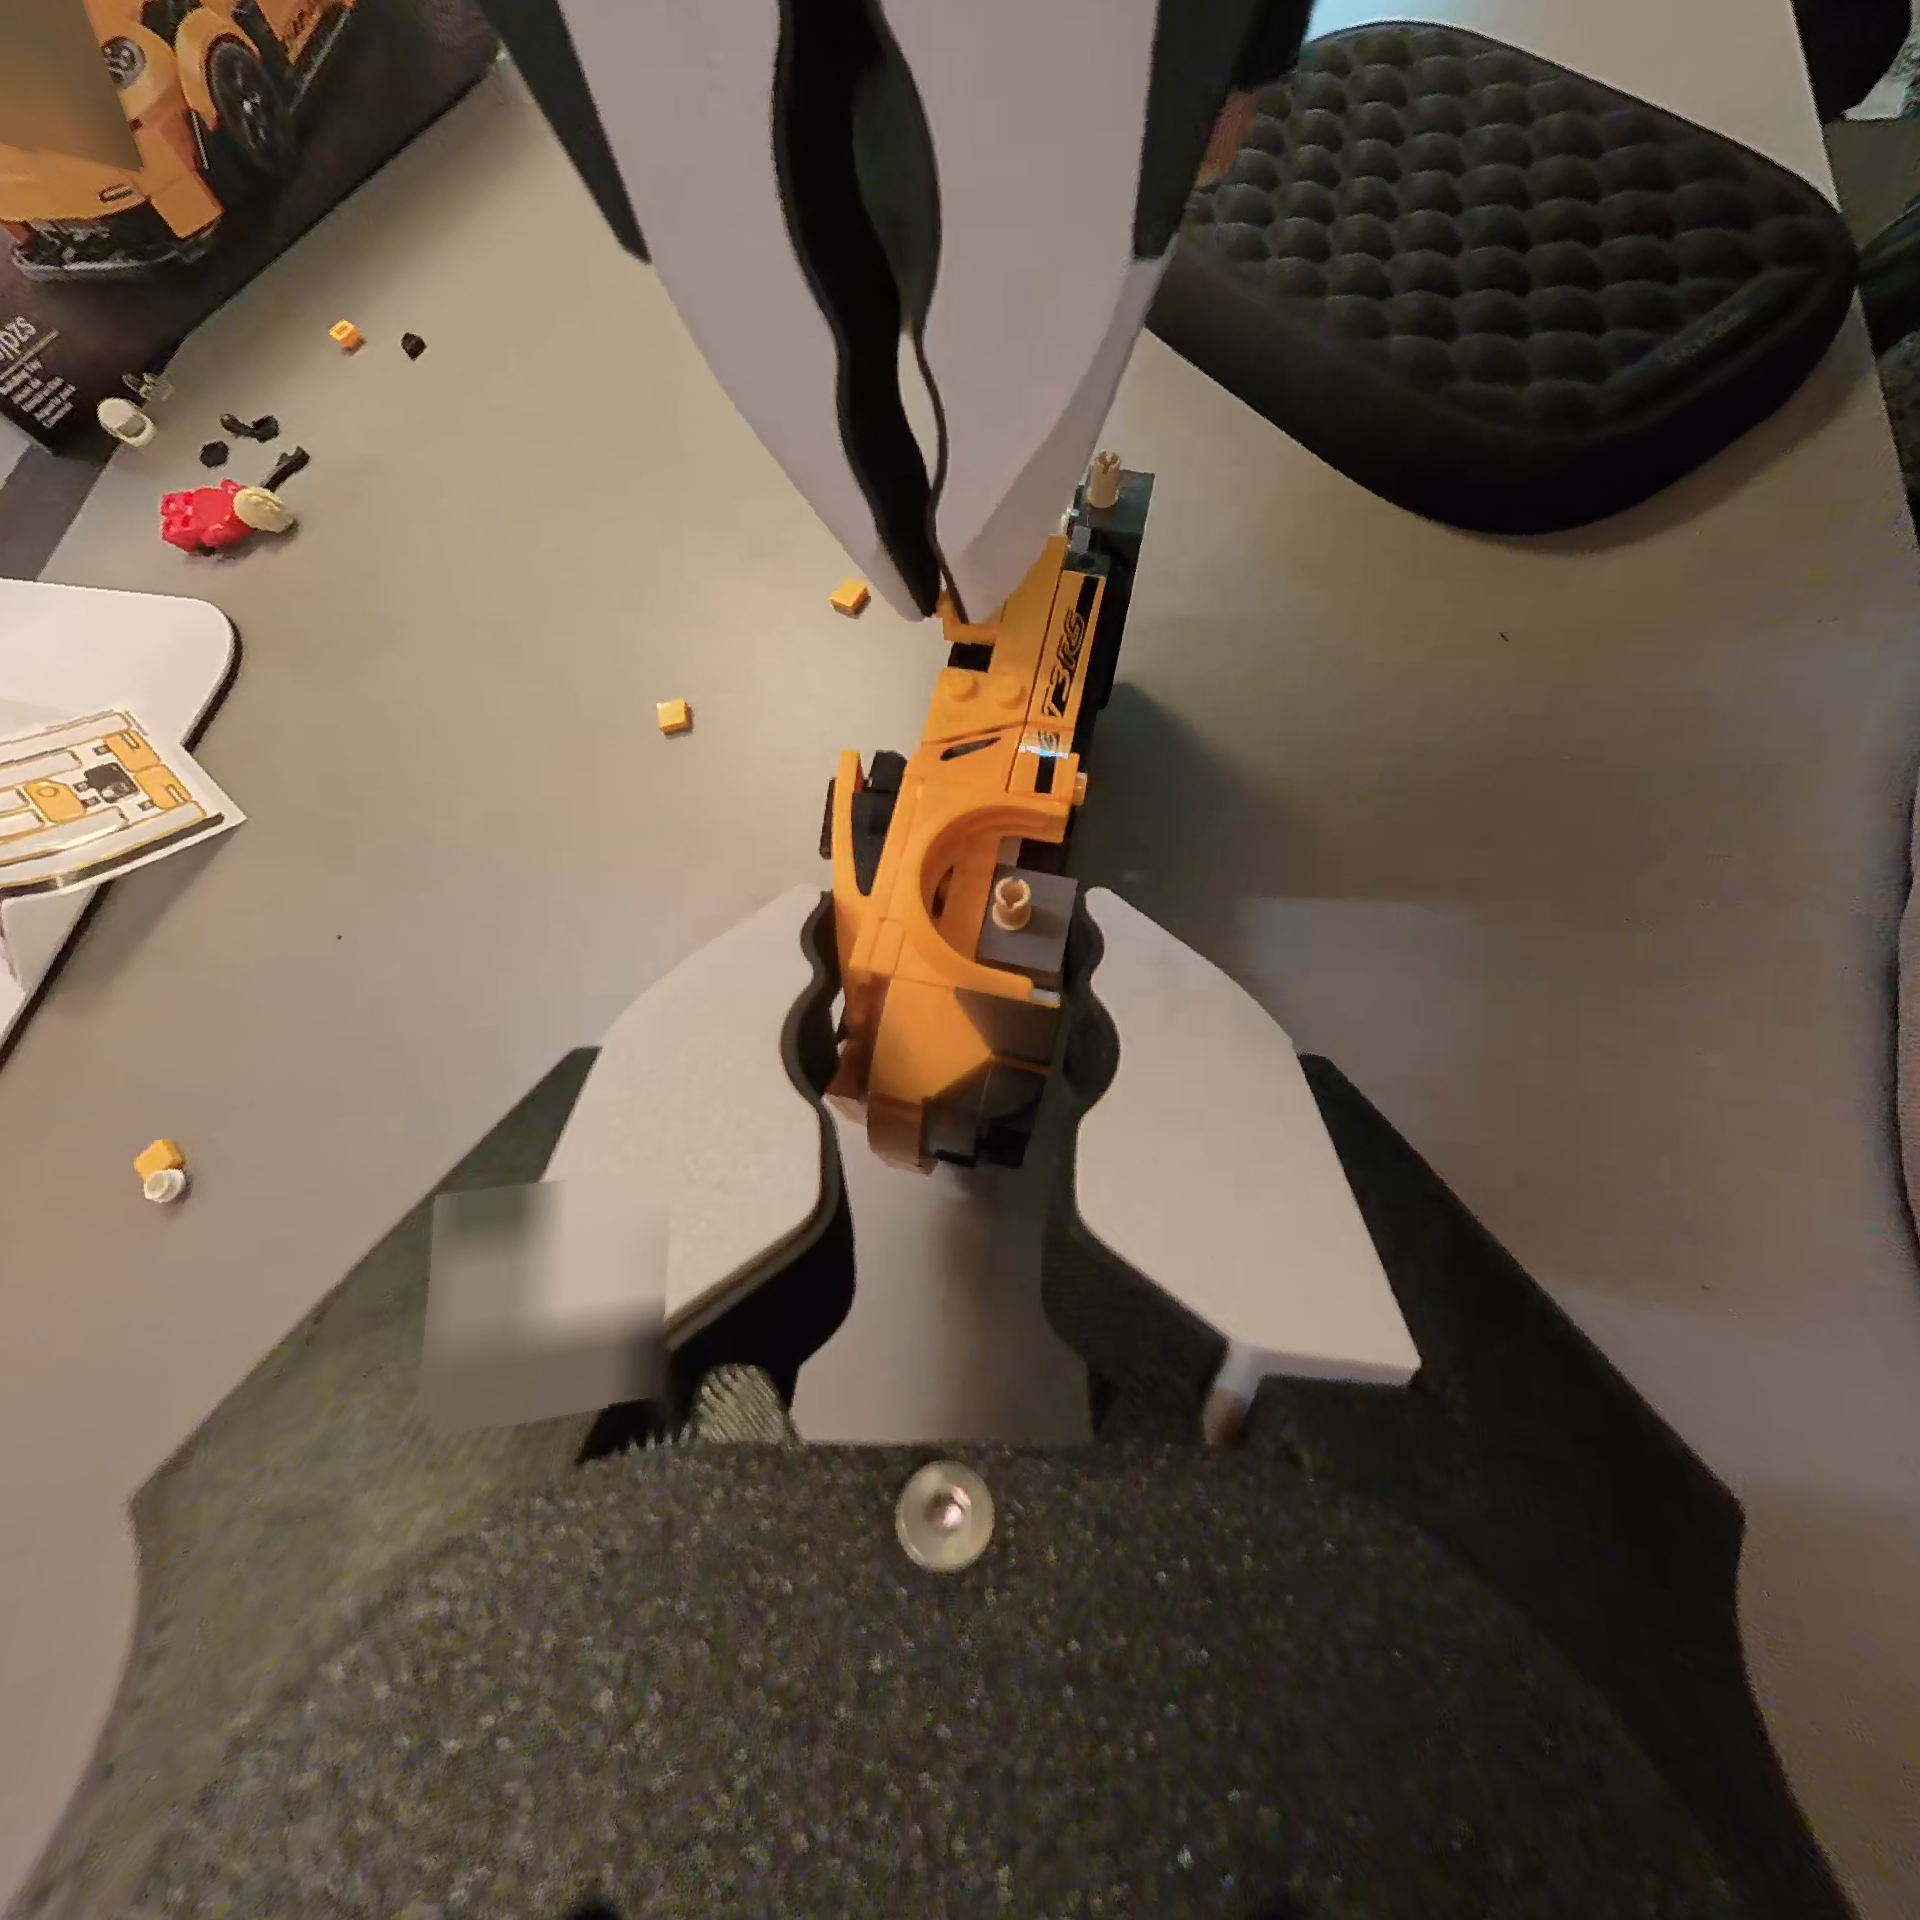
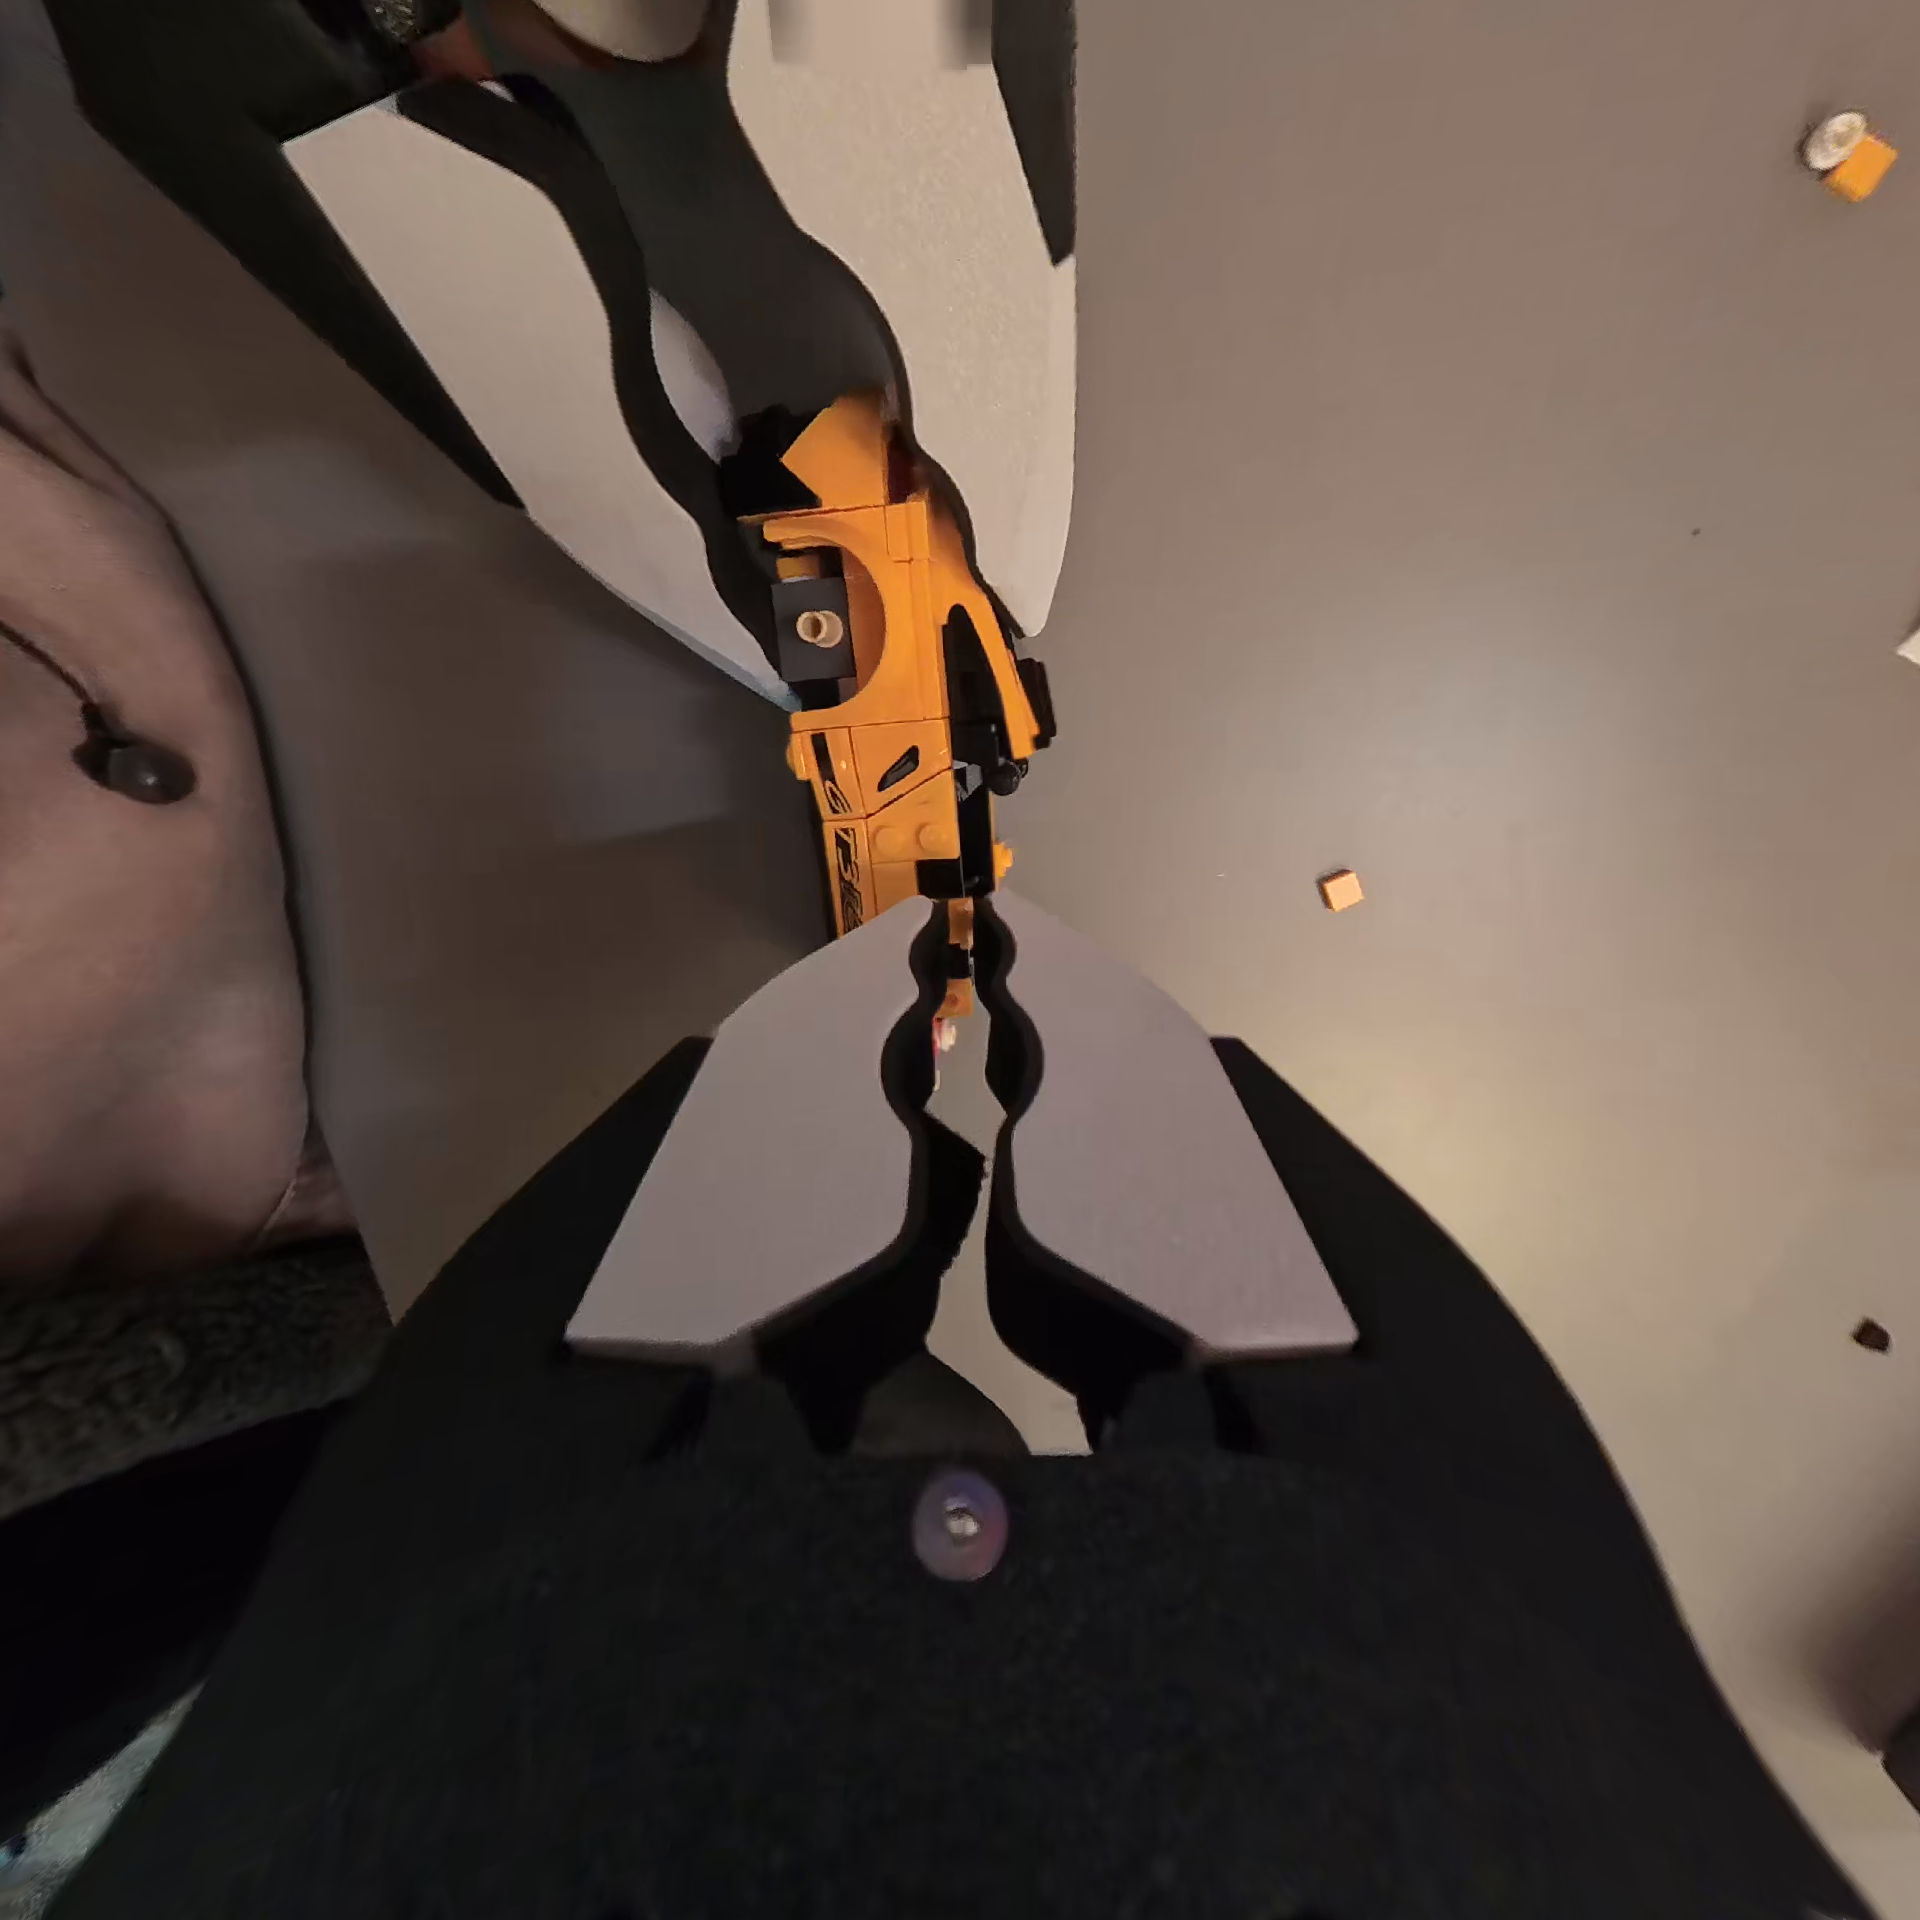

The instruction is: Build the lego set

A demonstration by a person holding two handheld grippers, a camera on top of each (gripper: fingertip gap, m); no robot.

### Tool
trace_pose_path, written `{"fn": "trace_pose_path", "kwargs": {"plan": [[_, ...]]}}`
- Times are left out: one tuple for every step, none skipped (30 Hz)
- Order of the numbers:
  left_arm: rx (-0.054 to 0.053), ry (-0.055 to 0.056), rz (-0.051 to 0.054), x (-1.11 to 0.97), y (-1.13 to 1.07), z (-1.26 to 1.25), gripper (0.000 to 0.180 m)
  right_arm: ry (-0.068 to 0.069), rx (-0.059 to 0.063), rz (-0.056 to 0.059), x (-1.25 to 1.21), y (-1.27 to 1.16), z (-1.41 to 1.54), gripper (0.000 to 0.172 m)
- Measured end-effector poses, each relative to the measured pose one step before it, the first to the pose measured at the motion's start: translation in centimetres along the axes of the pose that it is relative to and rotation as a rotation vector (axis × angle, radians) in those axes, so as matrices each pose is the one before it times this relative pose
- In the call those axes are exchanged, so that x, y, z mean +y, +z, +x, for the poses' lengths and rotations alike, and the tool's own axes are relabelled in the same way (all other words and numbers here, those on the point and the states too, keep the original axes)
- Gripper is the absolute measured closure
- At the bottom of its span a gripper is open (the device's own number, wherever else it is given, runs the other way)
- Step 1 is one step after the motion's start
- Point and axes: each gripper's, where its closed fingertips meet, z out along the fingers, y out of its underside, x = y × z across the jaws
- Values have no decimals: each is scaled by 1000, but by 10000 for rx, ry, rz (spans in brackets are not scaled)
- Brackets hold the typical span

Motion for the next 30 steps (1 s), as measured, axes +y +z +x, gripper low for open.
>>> {"fn": "trace_pose_path", "kwargs": {"plan": [[-13, -9, -13, 5, 3, 1, 139, 75, 234, 15, -1, -11, 23, 167], [-15, 13, -14, 0, 4, 10, 139, 116, 187, 14, 9, -8, -16, 167], [-34, 49, 3, -11, -16, 22, 139, 27, 159, 29, 8, -17, -25, 167], [-29, 44, -4, -10, -10, 30, 139, 44, 101, 32, 4, -16, -38, 167], [-23, 33, -8, -1, 8, 9, 139, 72, 61, 27, 18, -20, -9, 167], [-9, -1, -12, -4, -3, -1, 139, 157, 34, 2, -2, 4, 14, 167], [-7, 7, -2, 4, 5, 14, 139, 119, 16, -15, 17, 2, -1, 167], [-20, 30, -9, -4, 1, 0, 139, 92, -7, -23, -4, -4, -6, 167], [-38, 56, -17, -6, -9, 21, 139, 73, -44, -12, 4, -3, -24, 167], [-58, 77, 0, -7, -7, 28, 139, 116, -98, -1, 0, -10, -57, 168], [-71, 105, 7, -11, -30, 45, 139, 52, -124, 26, 1, -15, -85, 168], [-76, 101, -4, -5, -16, 46, 139, -46, -113, 90, -6, -15, -81, 168], [-79, 119, -8, -15, -26, 41, 139, -30, -106, 120, -12, -39, -64, 168], [-90, 148, -6, -23, -15, 27, 139, -105, -146, 152, -26, -59, -116, 168], [-186, 212, -8, 1, -10, -53, 139, -130, -292, 192, -22, -111, -305, 163], [-235, 350, 8, 19, -26, -101, 139, -135, -397, 219, -70, -159, -486, 155], [-178, 411, 43, 9, -64, 32, 139, -223, -177, 171, 56, -231, -219, 153], [-148, 310, 59, -2, -58, 80, 139, -330, 53, 138, 129, -266, 57, 151], [-133, 241, 52, 8, -75, 77, 139, -285, 5, 186, 76, -238, -21, 148], [-136, 260, 41, -3, -55, 63, 139, -125, -117, 248, 4, -165, -182, 148], [-152, 315, 30, -1, -34, 48, 139, 21, -110, 131, 98, -27, -123, 148], [-167, 329, 14, -5, 4, 29, 139, 65, -81, 14, 214, 126, -53, 148], [-183, 336, -14, 15, 27, 9, 139, 81, -91, 11, 192, 248, -54, 148], [-189, 337, -43, 22, 38, -1, 139, 90, -154, 66, 76, 273, -141, 150], [-180, 332, -64, 34, 11, -3, 139, 93, -151, 125, -39, 242, -143, 152], [-180, 321, -74, 52, 32, 0, 139, 70, -162, 91, -15, 212, -187, 153], [-179, 309, -89, 68, 30, -13, 139, 35, -119, 50, 23, 194, -182, 153], [-175, 304, -99, 84, 37, -21, 139, -18, -7, 37, 43, 190, -82, 154], [-157, 297, -106, 75, 52, -8, 139, -61, 64, 26, 55, 206, -16, 155], [-141, 279, -95, 65, 71, -13, 139, -60, 91, 41, 39, 202, 11, 156]]}}
